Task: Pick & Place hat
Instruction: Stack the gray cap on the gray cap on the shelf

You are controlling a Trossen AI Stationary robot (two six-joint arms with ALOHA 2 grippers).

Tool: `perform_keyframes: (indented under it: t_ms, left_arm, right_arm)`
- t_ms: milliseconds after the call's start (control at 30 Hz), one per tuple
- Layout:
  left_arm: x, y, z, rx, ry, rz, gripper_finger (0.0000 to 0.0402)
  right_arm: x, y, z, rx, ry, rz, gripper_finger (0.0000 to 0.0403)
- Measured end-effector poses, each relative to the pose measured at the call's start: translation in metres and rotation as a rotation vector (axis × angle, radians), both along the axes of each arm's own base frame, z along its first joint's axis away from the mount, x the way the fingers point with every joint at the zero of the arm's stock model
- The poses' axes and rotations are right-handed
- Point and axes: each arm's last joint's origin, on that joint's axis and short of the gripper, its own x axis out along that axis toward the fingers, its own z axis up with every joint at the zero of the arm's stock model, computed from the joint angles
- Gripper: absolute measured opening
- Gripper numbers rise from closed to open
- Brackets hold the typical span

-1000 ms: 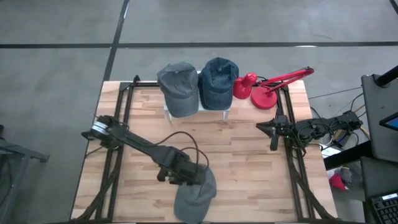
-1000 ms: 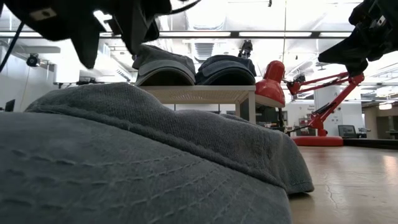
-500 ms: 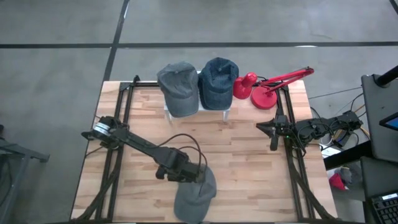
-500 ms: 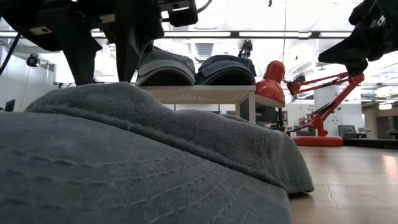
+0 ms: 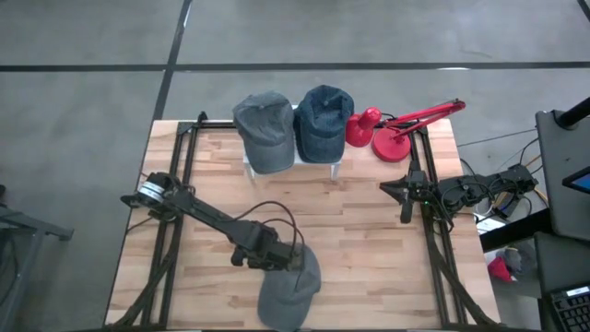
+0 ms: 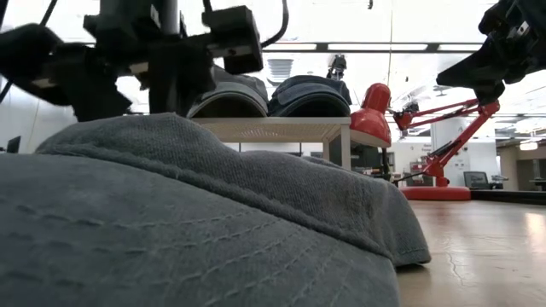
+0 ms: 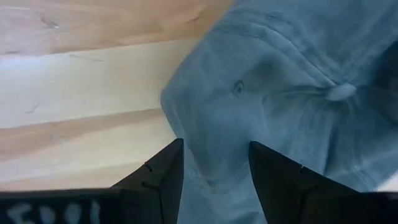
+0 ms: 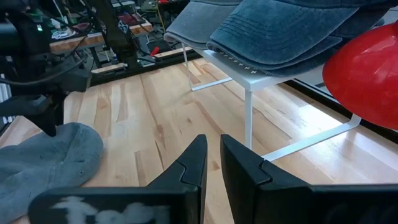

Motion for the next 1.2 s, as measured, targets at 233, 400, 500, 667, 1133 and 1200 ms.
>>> perform_keyframes:
  t_ms: [233, 400, 500, 667, 1133, 1200]
  left_arm:
    - [-0.003, 0.001, -0.021, -0.015, -0.028, 0.011, 0.0172]
    - [-0.005, 0.002, -0.036, -0.034, -0.065, 0.019, 0.0172]
    - [-0.006, 0.002, -0.042, -0.046, -0.082, 0.03, 0.016]
    - [-0.006, 0.003, -0.045, -0.054, -0.096, 0.037, 0.0092]
    - [0.008, -0.001, -0.034, -0.086, -0.287, 0.044, 0.0002]
    - [0.011, -0.003, -0.025, -0.092, -0.348, 0.055, 0.0001]
  right_arm:
    - [0.0, 0.0, 0.0, 0.0, 0.0, 0.0, 0.0043]
    - [0.0, 0.0, 0.0, 0.0, 0.0, 0.0, 0.0043]
    - [0.0, 0.0, 0.0, 0.0, 0.0, 0.0, 0.0043]
    - [0.0, 0.0, 0.0, 0.0, 0.0, 0.0, 0.0043]
    - [0.0, 0.0, 0.0, 0.0, -0.001, 0.0, 0.0043]
    - [0.0, 0.0, 0.0, 0.0, 0.0, 0.0, 0.0043]
